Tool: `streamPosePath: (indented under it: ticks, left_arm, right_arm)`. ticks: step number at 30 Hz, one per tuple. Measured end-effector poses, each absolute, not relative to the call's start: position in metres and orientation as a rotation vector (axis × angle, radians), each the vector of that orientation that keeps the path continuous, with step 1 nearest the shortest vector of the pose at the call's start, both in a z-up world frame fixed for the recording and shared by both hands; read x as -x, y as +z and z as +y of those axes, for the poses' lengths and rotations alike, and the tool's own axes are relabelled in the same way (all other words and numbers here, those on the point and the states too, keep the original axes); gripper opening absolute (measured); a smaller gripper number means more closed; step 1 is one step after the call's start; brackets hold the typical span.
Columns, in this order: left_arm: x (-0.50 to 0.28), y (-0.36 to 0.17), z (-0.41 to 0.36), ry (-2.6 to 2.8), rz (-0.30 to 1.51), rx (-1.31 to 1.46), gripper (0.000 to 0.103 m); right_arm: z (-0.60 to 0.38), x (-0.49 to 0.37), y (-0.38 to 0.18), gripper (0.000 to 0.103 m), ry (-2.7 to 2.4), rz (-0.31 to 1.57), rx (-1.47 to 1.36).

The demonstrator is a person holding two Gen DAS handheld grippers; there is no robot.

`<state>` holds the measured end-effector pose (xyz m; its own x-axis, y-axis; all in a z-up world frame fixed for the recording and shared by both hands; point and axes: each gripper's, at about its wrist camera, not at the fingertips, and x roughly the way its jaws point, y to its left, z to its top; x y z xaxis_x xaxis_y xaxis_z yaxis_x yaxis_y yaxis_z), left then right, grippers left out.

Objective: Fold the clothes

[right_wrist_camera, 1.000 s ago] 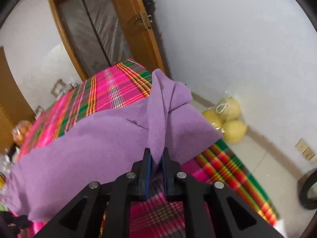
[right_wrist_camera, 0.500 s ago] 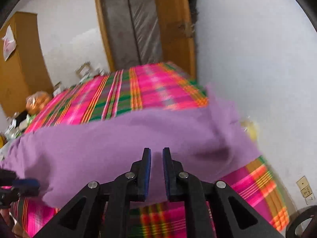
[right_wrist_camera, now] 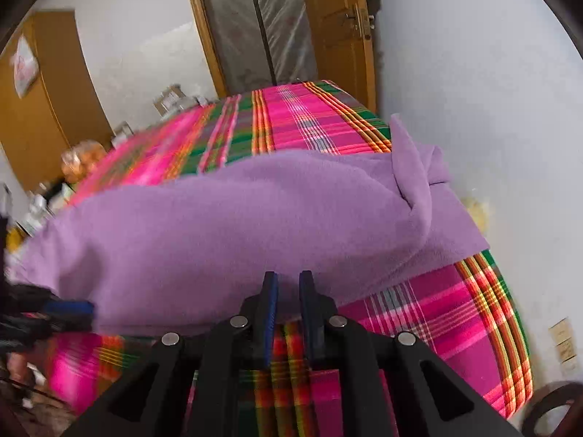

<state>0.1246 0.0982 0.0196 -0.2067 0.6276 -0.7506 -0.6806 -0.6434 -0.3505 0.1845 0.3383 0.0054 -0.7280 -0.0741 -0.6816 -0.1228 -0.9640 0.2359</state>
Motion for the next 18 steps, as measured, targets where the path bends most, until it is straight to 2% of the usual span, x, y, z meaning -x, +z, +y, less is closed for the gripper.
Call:
streamPosePath:
  ticks: [2,7,9,18]
  left_arm:
    - [-0.123,0.02,0.097,1.948,0.062,1.178,0.014]
    - [-0.118,0.019,0.096,1.961,0.04,1.189,0.014]
    - [-0.116,0.019,0.095,1.966,0.031,1.193,0.014]
    - [-0.109,0.019,0.095,1.989,0.002,1.211,0.014]
  right_arm:
    - [0.352,-0.182,0.017,0.012,2.877,0.489,1.092]
    - [0.396,-0.16,0.037,0.015,2.764,0.47,0.933]
    - [0.409,-0.141,0.037,0.025,2.72,0.46,0.948]
    - [0.43,-0.075,0.014,0.028,2.605,0.315,1.103]
